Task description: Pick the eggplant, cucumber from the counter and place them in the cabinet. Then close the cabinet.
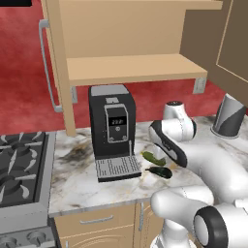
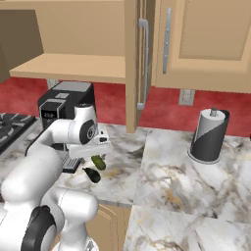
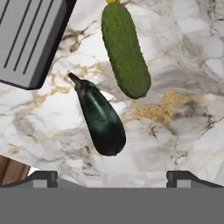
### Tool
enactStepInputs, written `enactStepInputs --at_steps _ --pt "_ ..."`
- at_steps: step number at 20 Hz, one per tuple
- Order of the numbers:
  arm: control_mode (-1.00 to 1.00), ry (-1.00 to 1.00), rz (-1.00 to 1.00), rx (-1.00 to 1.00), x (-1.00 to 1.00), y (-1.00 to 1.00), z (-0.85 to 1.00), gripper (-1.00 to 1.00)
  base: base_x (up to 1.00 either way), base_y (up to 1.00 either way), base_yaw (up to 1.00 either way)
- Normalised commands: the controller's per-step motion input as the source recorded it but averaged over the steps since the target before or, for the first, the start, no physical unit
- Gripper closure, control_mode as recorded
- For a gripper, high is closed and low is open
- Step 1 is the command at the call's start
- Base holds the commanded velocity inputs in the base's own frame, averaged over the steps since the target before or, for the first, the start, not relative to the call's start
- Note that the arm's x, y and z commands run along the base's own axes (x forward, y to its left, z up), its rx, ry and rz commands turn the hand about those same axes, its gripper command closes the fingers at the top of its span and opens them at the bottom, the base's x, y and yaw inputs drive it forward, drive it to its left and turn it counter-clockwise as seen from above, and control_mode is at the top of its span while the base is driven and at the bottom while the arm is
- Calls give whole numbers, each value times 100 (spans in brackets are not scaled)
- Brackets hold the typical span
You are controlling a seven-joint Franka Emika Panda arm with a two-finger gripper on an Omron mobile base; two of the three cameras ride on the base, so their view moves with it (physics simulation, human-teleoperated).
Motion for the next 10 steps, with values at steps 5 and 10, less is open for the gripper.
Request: enactStepInputs --at_steps 5,10 --pt "-100 -3 0 2 -6 0 -53 -100 0 0 0" --pt "-100 0 0 0 2 0 -69 -100 0 0 0"
